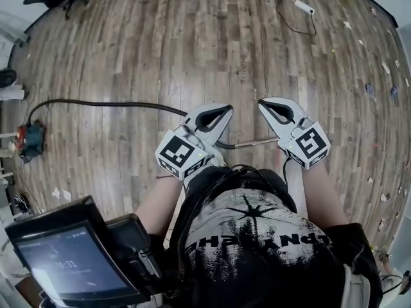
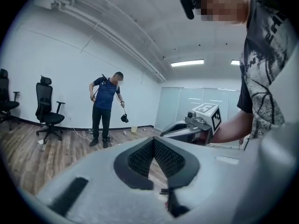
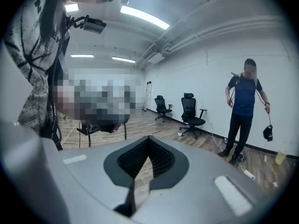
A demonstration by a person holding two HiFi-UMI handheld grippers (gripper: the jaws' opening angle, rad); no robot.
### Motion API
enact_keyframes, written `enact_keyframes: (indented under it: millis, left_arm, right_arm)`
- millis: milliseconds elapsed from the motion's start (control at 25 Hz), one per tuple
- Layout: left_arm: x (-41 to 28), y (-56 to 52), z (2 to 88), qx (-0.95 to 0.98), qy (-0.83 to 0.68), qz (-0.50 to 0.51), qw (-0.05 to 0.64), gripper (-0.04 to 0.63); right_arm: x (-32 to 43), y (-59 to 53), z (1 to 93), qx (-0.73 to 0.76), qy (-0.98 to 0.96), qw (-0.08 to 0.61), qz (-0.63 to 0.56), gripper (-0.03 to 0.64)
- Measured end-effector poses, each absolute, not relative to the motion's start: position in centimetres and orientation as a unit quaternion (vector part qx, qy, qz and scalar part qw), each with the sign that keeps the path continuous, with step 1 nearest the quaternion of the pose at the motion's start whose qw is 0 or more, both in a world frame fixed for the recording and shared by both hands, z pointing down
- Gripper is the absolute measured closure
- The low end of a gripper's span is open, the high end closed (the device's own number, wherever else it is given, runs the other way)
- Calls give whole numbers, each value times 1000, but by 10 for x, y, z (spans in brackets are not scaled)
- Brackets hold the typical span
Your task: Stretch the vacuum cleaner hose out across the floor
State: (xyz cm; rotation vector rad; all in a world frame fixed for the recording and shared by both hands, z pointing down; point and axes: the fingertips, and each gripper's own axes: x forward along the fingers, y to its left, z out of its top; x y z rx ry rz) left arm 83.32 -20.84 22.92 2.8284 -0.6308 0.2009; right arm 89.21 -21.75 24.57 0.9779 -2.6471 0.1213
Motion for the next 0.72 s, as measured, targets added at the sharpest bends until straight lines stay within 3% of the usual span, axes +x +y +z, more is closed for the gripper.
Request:
enact_keyframes:
  millis: [320, 720]
  left_arm:
    - [821, -185, 181, 968, -233, 60, 67, 595]
    - [847, -158, 151, 942, -327, 41, 63, 595]
  right_arm:
    - [867, -196, 187, 339, -934, 115, -3, 611]
    - [892, -169, 137, 255, -966, 51, -6, 611]
